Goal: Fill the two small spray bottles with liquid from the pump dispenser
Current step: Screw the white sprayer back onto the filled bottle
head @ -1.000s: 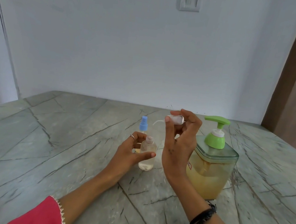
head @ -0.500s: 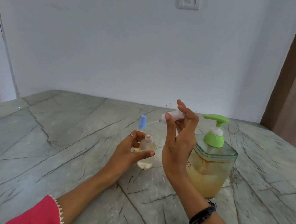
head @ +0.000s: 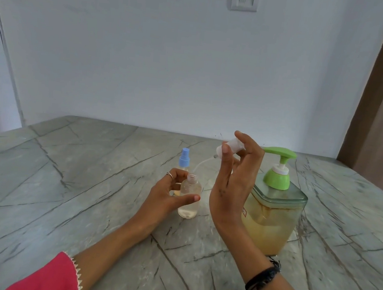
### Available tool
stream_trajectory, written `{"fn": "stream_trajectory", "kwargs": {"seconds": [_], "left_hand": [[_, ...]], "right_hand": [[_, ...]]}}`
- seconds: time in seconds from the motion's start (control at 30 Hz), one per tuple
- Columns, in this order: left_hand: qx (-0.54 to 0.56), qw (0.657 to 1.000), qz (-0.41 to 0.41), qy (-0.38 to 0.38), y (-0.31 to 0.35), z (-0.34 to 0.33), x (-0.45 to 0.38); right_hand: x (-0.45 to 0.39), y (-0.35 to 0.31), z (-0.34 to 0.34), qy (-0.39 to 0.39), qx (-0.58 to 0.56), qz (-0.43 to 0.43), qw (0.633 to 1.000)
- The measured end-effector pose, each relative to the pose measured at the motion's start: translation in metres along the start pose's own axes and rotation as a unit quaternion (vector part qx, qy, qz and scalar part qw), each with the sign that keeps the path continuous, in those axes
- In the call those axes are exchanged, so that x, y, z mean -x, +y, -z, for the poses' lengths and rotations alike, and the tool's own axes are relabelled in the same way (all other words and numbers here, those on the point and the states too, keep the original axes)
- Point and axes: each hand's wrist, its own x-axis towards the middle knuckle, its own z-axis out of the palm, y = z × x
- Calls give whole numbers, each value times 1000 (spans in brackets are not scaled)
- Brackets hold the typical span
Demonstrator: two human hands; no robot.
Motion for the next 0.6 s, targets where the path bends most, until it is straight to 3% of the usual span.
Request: {"fn": "stream_trajectory", "kwargs": {"seconds": [0.27, 0.6], "left_hand": [[-4, 1000, -5, 3, -1, 0, -2], [-2, 1000, -3, 0, -1, 0, -1]], "right_hand": [[-2, -4, -1, 7, -15, 7, 1000], [3, 0, 0, -104, 34, -14, 994]]}}
